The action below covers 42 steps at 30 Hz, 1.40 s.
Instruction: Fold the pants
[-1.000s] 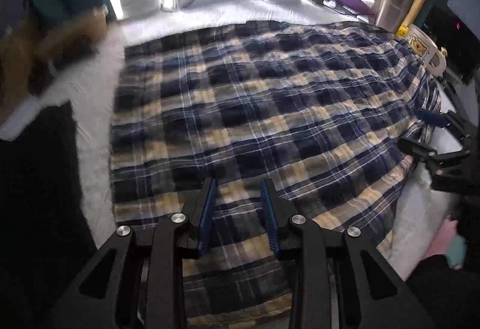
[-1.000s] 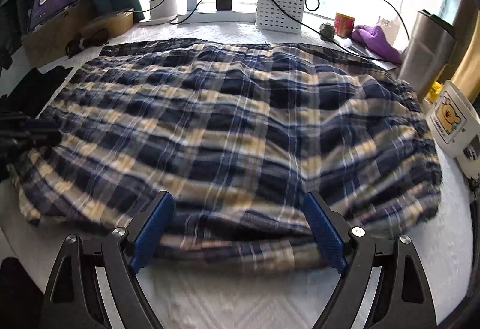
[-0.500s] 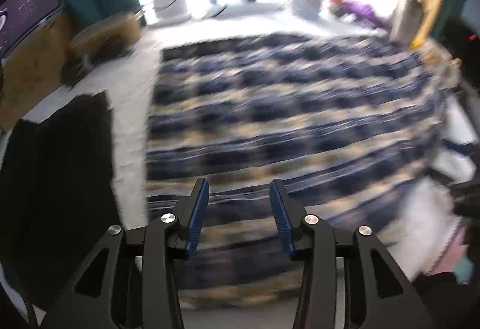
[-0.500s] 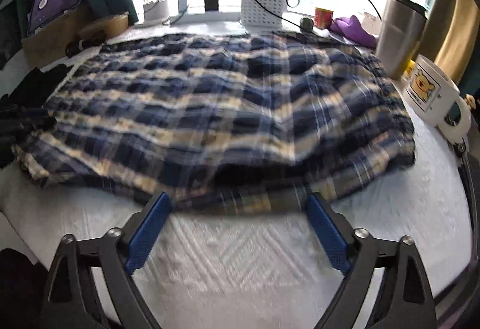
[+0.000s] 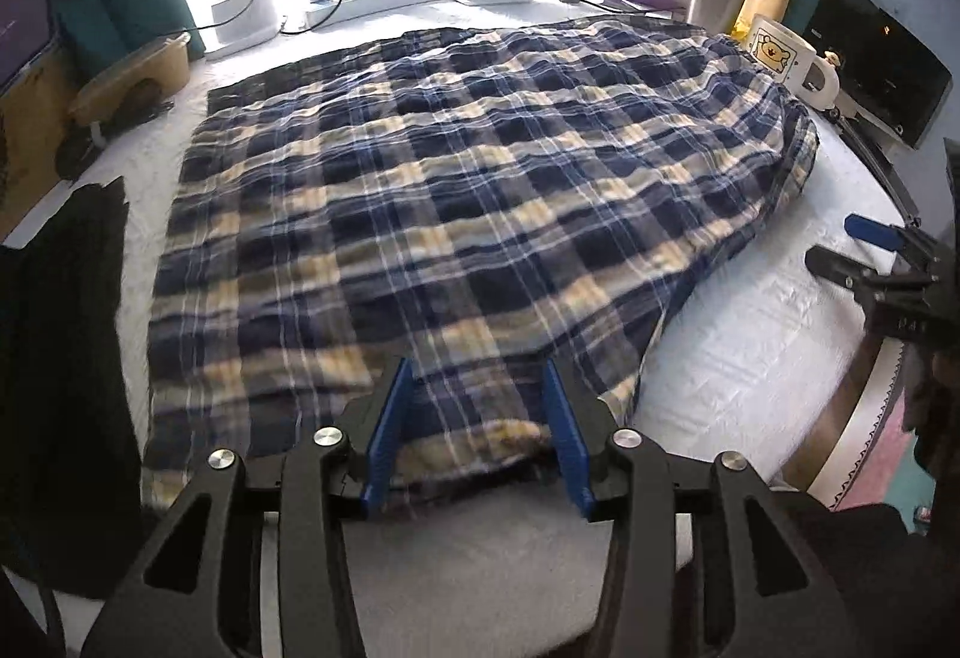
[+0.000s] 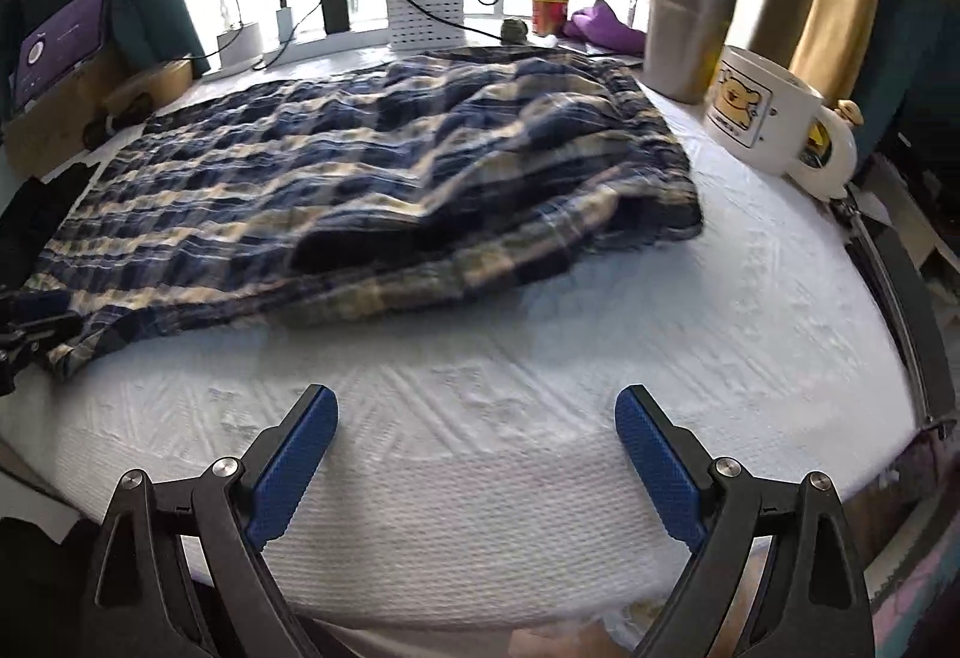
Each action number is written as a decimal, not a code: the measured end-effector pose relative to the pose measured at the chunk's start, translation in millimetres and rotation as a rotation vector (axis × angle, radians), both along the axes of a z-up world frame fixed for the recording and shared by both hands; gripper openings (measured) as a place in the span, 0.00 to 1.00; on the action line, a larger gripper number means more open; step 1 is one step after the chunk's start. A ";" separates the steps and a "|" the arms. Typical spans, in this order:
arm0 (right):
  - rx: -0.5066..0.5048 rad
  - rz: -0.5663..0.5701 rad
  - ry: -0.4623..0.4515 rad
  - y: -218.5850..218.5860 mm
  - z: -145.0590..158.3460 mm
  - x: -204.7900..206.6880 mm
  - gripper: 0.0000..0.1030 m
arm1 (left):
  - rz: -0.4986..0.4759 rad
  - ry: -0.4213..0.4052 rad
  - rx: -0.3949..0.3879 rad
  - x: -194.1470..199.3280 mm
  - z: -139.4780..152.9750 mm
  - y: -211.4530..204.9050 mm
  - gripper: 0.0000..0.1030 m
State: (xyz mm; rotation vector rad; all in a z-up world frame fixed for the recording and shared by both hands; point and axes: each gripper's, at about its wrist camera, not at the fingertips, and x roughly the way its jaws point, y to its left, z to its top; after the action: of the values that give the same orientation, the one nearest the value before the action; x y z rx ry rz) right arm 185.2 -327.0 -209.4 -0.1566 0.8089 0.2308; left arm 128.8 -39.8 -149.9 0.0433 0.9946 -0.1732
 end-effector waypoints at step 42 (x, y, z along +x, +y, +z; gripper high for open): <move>0.286 -0.074 0.065 -18.0 12.8 58.9 0.90 | 0.322 -0.103 -0.004 58.8 26.6 133.6 0.50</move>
State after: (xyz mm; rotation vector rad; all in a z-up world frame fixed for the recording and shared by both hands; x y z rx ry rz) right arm 244.2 -345.0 -196.6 0.1506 0.8359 0.2807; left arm 187.5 93.8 -123.4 -0.1101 0.8858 0.1208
